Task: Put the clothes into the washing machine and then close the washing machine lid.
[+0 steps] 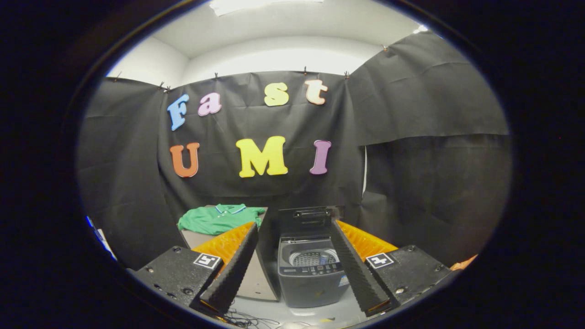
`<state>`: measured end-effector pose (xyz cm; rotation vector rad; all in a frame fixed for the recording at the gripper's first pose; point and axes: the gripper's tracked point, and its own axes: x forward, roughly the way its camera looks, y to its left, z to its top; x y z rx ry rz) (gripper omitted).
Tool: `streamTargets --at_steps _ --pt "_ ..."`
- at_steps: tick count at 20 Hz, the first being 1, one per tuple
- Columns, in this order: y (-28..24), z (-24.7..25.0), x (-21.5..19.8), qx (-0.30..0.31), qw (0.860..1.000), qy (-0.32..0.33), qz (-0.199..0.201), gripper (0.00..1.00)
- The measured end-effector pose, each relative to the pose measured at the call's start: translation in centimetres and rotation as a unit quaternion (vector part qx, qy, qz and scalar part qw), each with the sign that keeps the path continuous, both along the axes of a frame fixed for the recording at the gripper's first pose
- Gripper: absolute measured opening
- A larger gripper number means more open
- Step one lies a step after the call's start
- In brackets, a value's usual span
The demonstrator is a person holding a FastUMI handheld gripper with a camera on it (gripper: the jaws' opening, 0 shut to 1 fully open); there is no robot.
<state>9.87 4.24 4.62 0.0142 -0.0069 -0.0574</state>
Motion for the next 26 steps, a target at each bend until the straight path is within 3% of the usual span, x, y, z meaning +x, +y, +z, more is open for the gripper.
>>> streamTargets --at_steps 9,14,20,26 --pt "7.8 3.8 15.0 0.002 0.998 0.001 0.061 1.0" --pt "13.8 3.7 23.5 0.0 0.995 0.035 0.091 1.0" --pt "20.6 0.2 32.2 -0.006 0.989 0.085 0.119 1.0" --pt "25.2 -7.2 38.7 -0.011 0.977 0.177 0.116 1.0"
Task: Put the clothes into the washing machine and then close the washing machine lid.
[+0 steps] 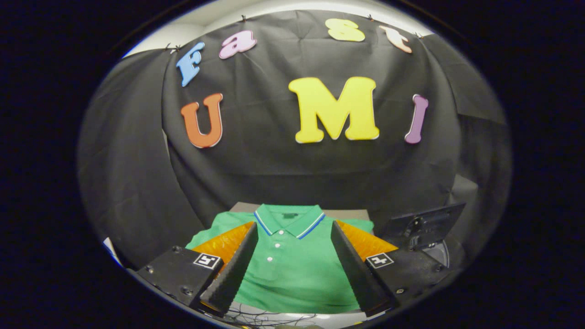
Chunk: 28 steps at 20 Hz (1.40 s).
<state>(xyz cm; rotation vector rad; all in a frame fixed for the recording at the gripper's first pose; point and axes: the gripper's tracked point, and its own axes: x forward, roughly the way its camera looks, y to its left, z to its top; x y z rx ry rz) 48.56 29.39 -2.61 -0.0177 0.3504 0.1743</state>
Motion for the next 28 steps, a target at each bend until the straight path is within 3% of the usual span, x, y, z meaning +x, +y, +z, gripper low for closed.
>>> streamTargets --at_steps 8,9,20,24,28 --pt "2.5 -9.3 4.2 -0.023 0.991 0.127 -0.031 1.0" --pt "2.4 -8.7 4.6 -0.032 0.993 0.105 -0.035 1.0" --pt "2.4 -8.8 4.8 -0.055 0.989 0.13 -0.037 0.99" --pt "3.5 -8.8 5.2 -0.063 0.99 0.129 -0.019 0.85" --pt "3.3 -8.9 5.4 -0.072 0.99 0.118 -0.029 0.22"
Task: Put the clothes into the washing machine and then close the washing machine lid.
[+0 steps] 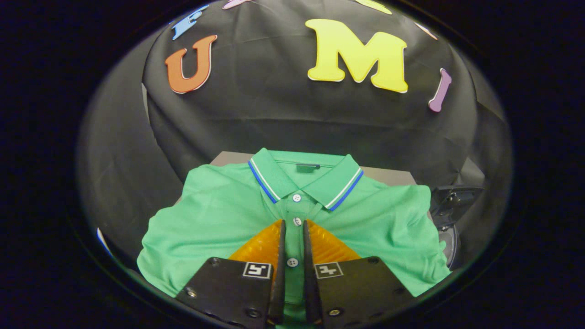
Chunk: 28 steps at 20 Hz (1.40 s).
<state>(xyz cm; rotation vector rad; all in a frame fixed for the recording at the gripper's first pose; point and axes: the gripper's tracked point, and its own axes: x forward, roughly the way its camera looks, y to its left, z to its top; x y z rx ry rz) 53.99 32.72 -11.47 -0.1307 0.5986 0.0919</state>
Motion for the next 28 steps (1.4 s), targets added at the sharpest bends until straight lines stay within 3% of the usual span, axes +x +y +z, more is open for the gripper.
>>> streamTargets --at_steps 1,4,8,15,28 --pt "0.0 0.0 0.0 -0.008 1.0 0.003 0.002 0.14" --pt "0.1 0.0 0.1 -0.022 0.999 0.011 0.022 0.07" --pt "0.0 0.1 -0.2 -0.008 0.998 0.021 0.055 0.06" --pt "-0.8 2.0 -3.0 0.072 0.993 0.013 0.091 0.06" --pt "-5.6 16.1 -12.5 0.157 0.966 -0.137 0.155 0.06"
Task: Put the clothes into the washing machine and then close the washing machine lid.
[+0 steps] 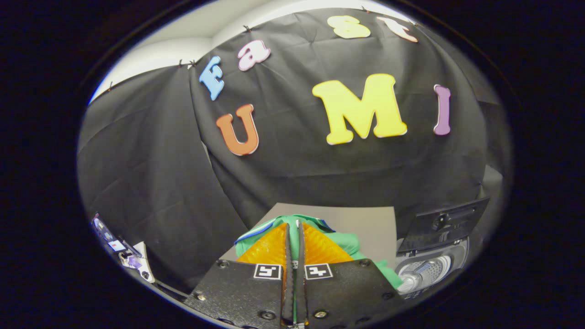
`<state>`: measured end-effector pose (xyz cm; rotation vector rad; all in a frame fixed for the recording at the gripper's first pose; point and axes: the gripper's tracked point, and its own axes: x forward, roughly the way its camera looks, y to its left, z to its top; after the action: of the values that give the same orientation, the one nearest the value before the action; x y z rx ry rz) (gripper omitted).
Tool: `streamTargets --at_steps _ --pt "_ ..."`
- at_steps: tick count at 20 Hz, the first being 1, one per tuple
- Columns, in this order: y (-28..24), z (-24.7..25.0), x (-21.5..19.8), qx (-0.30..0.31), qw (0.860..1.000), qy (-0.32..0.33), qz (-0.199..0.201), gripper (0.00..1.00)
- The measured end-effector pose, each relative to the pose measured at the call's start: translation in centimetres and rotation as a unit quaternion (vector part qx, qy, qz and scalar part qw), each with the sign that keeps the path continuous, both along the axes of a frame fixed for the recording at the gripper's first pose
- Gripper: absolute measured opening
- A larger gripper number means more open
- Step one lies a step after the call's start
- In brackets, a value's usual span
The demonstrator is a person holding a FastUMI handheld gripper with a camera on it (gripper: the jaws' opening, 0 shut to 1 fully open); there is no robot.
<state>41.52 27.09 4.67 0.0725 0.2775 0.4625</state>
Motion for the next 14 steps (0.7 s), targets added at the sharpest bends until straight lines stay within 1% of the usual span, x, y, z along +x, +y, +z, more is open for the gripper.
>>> streamTargets --at_steps 3,7,11,14 --pt "-3.1 3.5 -2.9 0.015 0.999 -0.036 -0.005 0.06" --pt "-8.1 7.7 -6.7 0.027 0.996 -0.08 -0.022 0.06" --pt "-14.5 11.1 -10.0 0.034 0.992 -0.113 -0.053 0.06" --pt "-19.5 12.6 -10.6 0.03 0.988 -0.126 -0.081 0.06"
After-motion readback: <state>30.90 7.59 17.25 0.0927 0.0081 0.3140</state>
